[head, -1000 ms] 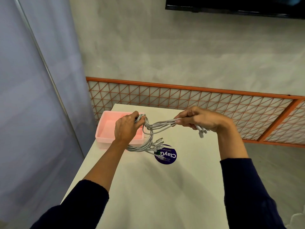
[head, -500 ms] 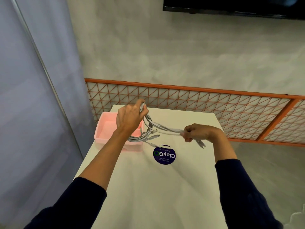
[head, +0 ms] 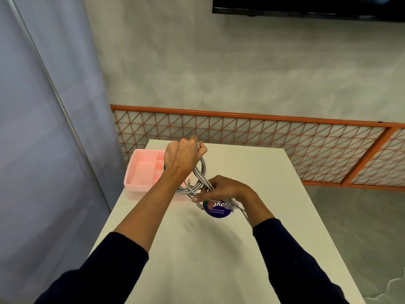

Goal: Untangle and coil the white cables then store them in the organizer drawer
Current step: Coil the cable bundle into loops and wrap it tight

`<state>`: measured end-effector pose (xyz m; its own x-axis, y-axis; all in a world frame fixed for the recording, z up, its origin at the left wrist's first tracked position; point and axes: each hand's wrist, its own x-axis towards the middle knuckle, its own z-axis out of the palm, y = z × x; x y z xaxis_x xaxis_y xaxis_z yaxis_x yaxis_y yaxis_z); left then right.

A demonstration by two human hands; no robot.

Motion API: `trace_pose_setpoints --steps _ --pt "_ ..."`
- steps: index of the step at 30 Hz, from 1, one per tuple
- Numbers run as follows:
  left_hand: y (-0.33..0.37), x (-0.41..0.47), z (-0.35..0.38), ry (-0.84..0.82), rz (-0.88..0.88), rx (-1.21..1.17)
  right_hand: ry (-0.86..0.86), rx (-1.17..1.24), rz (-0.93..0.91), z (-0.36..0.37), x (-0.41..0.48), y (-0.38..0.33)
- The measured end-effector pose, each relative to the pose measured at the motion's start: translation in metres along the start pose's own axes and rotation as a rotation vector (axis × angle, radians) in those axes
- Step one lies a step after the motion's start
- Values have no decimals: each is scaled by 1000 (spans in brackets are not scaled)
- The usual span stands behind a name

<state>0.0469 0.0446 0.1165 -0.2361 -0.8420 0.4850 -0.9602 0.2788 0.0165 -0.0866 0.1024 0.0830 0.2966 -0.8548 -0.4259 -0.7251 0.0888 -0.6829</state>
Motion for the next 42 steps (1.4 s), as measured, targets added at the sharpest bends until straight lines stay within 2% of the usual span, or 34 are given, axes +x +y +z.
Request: trace_pose_setpoints --steps 4,12,16,20,23,28,33,38,42 --pt "0 0 2 -5 -6 -2 128 5 28 9 6 -9" --pt "-18 3 11 23 -62 -119 209 -309 -8 -8 0 -22" --pt "-21 4 16 1 -78 -133 290 -315 -23 -22 -7 -23" --pt "-27 -1 24 -32 -88 -127 298 -348 -167 -37 -17 -25" --pt "-31 -4 27 -30 -72 -196 324 -259 -266 -46 -23 -24" --pt "-44 -9 26 -7 -1 -441 271 -179 -313 -61 -29 -11" --pt "-51 -7 30 -55 5 -567 307 165 -364 -68 -41 10" --pt "-47 -7 24 -125 -26 -685 332 428 -287 -65 -28 33" --pt "-42 -8 22 -197 -5 -682 412 587 -304 -59 -19 49"
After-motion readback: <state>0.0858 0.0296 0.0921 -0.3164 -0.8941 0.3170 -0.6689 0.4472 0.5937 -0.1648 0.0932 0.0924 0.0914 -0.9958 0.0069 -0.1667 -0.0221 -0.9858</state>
